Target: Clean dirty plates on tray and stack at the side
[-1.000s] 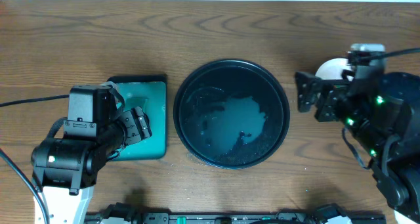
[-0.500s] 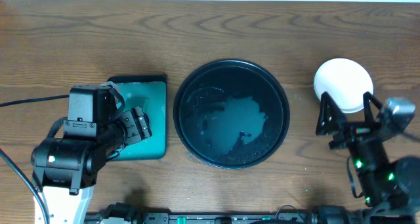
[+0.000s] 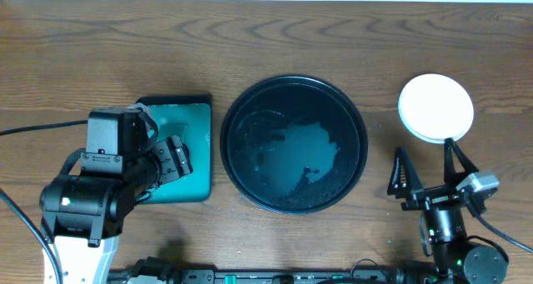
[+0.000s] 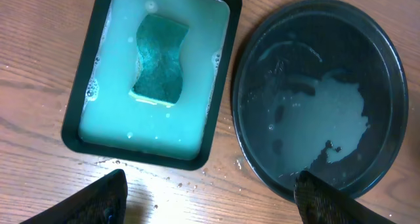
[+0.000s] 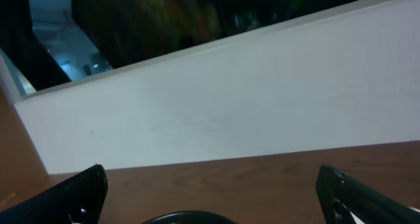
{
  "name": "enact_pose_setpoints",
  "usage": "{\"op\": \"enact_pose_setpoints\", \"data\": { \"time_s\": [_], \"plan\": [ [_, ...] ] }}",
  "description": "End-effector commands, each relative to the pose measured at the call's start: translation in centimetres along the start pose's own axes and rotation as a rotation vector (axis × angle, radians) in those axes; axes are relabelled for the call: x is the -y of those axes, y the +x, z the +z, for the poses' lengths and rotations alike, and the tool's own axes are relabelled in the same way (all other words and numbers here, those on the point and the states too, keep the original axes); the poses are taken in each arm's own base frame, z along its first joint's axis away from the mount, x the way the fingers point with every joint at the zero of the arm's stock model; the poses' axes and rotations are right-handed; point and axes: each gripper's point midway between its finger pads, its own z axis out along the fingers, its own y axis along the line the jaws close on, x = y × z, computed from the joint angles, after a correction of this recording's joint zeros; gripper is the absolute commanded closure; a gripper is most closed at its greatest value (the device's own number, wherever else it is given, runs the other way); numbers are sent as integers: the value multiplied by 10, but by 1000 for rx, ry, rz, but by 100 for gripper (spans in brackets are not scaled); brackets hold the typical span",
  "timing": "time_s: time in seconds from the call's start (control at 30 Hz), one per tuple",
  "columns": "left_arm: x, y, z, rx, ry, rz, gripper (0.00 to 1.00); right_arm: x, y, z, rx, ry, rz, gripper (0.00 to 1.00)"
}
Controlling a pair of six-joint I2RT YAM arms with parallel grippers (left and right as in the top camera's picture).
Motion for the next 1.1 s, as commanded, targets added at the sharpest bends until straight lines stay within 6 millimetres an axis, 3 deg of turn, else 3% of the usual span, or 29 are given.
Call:
{"op": "enact_pose_setpoints", "data": {
  "time_s": [0.0, 0.67, 0.93, 1.07],
  "plan": [
    [1, -1, -2, 5, 2, -5, 18, 12, 7, -4, 23, 43, 32, 1],
    [1, -1, -2, 5, 2, -5, 18, 47, 54, 1, 37, 119, 32, 1],
    [1, -1, -2, 5, 2, -5, 18, 62, 114, -5, -192, 212, 96, 1],
    [1, -1, -2, 5, 2, -5, 18, 59, 119, -5, -217, 202, 30, 1]
  ]
}}
